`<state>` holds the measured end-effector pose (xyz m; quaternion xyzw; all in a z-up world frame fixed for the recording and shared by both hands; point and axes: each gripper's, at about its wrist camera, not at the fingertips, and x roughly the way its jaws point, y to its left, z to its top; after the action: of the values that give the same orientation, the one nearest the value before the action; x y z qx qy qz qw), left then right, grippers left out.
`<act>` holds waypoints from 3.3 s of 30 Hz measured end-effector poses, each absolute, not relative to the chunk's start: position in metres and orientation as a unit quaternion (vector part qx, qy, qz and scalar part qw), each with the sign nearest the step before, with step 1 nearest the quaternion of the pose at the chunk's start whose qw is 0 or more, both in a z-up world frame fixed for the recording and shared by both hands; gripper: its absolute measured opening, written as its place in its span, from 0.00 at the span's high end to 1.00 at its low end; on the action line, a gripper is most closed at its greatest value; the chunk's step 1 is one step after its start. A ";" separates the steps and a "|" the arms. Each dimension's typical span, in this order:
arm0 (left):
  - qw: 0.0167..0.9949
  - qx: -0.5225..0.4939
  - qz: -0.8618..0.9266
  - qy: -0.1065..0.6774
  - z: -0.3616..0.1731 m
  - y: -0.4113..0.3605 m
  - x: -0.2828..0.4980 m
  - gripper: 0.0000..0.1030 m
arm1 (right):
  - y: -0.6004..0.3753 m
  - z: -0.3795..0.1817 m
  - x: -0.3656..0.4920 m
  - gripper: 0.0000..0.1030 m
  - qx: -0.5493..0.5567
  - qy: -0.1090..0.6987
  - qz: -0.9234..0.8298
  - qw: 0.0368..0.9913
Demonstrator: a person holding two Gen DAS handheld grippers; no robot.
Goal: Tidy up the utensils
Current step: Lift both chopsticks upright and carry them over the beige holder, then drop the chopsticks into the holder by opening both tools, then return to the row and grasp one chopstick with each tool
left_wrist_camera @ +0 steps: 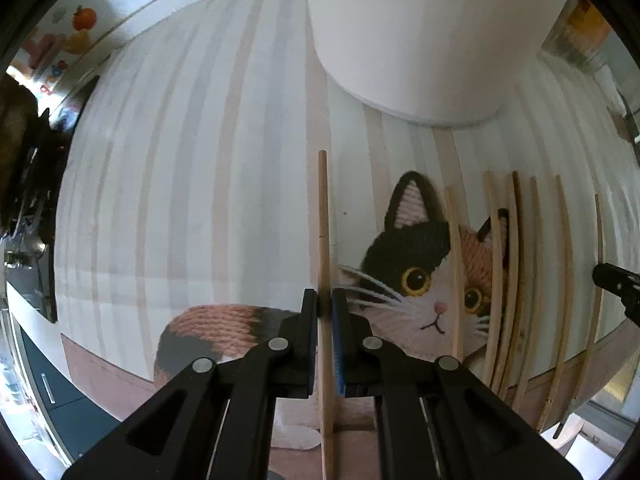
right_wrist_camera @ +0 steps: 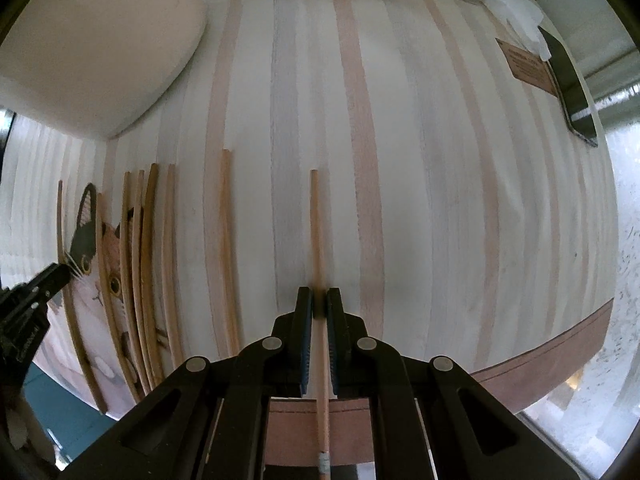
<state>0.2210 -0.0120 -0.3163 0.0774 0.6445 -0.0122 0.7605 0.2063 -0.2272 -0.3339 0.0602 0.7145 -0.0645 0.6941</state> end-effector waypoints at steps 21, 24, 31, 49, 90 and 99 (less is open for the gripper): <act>0.887 -0.036 0.033 0.459 -0.125 0.029 0.208 0.96 | -0.229 -0.211 0.216 0.93 0.112 0.573 -0.042 0.811; 0.897 -0.067 0.025 0.436 -0.093 0.035 0.204 0.96 | -0.228 -0.190 0.220 0.93 0.119 0.552 -0.031 0.825; 0.913 -0.131 -0.007 0.387 -0.018 0.042 0.200 0.96 | -0.224 -0.121 0.238 0.93 0.155 0.501 0.022 0.851; 0.915 -0.195 -0.026 0.351 0.039 0.019 0.302 0.96 | -0.199 0.027 0.358 0.93 0.204 0.344 0.066 0.914; 0.902 -0.039 0.057 0.426 -0.047 0.034 0.239 0.00 | -0.217 -0.031 0.291 0.17 0.178 0.401 0.059 0.897; 0.856 -0.003 0.064 0.514 -0.143 0.022 0.216 0.00 | -0.225 -0.109 0.257 0.17 0.178 0.477 0.012 0.860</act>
<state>0.2161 0.0223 -0.1426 -0.0028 0.5136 0.0639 0.8557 0.2575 -0.2253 -0.1091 0.1783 0.4774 0.0117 0.8603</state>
